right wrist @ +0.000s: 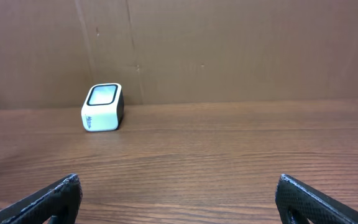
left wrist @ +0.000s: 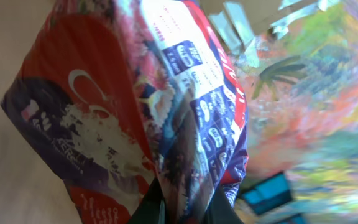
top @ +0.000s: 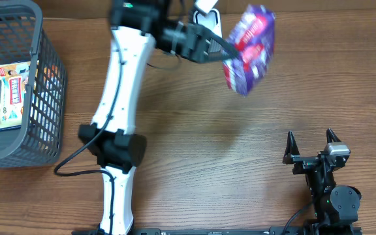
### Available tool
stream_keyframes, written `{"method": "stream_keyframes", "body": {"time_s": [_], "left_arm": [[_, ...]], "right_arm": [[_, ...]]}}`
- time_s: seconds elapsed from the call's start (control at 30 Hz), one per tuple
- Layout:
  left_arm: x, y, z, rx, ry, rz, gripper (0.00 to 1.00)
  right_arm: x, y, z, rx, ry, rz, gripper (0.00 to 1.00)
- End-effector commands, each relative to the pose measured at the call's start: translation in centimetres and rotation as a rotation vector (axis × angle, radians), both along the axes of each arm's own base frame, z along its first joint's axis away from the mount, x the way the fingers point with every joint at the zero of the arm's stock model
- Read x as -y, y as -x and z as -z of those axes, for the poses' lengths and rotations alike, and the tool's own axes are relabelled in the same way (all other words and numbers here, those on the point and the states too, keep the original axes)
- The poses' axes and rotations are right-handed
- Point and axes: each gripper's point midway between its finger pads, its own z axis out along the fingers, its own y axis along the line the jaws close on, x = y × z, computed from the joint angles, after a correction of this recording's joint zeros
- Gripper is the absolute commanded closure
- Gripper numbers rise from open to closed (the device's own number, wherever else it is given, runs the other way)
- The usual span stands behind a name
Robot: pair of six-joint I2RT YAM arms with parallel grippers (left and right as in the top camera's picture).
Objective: Scan the item barcode
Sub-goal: 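Carry the red-purple bag toward the scanner and lower onto table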
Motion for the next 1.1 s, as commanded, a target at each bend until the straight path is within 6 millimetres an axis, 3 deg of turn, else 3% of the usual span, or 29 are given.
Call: {"method": "stream_keyframes", "body": {"time_s": [0.0, 0.17, 0.33, 0.63, 0.73, 0.9, 0.93, 1.0, 1.07], "left_arm": [[1.3, 0.3, 4.3, -0.085, -0.023, 0.036, 0.96], [1.4, 1.6, 12.0, -0.200, -0.058, 0.061, 0.96], [-2.7, 2.0, 18.5, -0.302, -0.046, -0.032, 0.96], [-13.6, 0.9, 24.6, -0.307, 0.035, -0.358, 0.96], [-15.2, 1.2, 26.0, -0.301, 0.043, -0.407, 0.96], [-15.5, 2.1, 27.0, -0.311, 0.043, -0.418, 0.96], [-15.5, 2.1, 27.0, -0.310, 0.043, -0.418, 0.90], [-15.5, 2.1, 27.0, -0.307, 0.040, -0.415, 0.58], [-15.6, 2.2, 27.0, -0.308, 0.035, -0.412, 0.44]], "right_arm": [[0.2, 0.0, 0.2, 0.003, 0.004, 0.009, 0.00], [0.2, 0.0, 0.2, 0.003, 0.004, 0.009, 0.00], [0.2, 0.0, 0.2, 0.003, 0.004, 0.009, 0.00], [0.2, 0.0, 0.2, 0.003, 0.004, 0.009, 0.00], [0.2, 0.0, 0.2, 0.003, 0.004, 0.009, 0.00], [0.2, 0.0, 0.2, 0.003, 0.004, 0.009, 0.00], [0.2, 0.0, 0.2, 0.003, 0.004, 0.009, 0.00], [0.2, 0.0, 0.2, 0.003, 0.004, 0.009, 0.00], [0.2, 0.0, 0.2, 0.003, 0.004, 0.009, 0.00]]}}
